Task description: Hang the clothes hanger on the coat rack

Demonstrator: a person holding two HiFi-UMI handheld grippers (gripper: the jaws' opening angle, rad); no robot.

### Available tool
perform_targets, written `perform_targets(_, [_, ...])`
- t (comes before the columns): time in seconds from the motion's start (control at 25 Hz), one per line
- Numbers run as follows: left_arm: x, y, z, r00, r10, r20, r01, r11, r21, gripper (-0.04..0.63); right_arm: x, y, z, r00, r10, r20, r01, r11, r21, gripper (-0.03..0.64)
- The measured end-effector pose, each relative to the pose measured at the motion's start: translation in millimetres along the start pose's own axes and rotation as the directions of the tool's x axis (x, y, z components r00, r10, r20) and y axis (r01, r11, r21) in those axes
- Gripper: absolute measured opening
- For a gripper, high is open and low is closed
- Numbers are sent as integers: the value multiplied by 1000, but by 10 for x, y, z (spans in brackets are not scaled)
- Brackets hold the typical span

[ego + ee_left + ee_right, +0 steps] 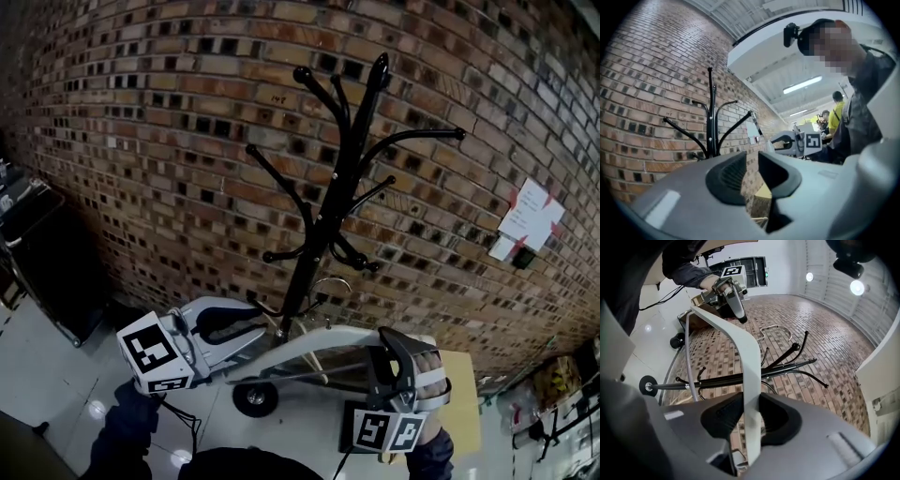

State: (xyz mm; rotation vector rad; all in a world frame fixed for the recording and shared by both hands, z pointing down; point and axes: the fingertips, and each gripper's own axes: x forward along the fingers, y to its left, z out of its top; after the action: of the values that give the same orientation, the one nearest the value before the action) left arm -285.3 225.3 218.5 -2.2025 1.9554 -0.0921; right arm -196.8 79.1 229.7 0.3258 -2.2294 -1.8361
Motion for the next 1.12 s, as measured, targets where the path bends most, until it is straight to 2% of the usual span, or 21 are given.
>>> perform_targets(0.16, [-41,-35,-86,1000,-21,-9,20,999,-25,81,-36,54,10,1000,27,-13,-26,999,45,115])
perform_targets(0.28, [-115,31,-87,1000,1,-7,-1,999,-36,81,35,-9,-2,999,34,-20,-32,996,81,114])
perform_targets(0.4, [-184,77,-96,1000,19,-8,-19,999,-40,81,165,-41,63,999,33,-20,-31,997,67,115])
perform_targets(0.56, [-256,197,-105,997,75,-29,-76,997,-5,81,390,-117,149,999,34,-16,-32,993,111,115])
perform_targets(0.68, [-322,261,-119,992,118,-47,-116,993,29,81,468,-130,60,999,38,-35,-31,985,171,115])
perform_targets(0.76, [-358,295,-148,990,128,-51,-127,992,23,81,520,-75,-52,997,48,-57,-36,981,192,115])
perform_targets(0.92, [-360,297,-318,991,112,-72,-114,993,-18,81,682,158,-302,993,68,-97,-45,974,220,115])
perform_targets(1.12, [-317,237,-509,990,89,-108,-95,995,-44,81,896,329,-381,996,52,-77,-27,955,295,115])
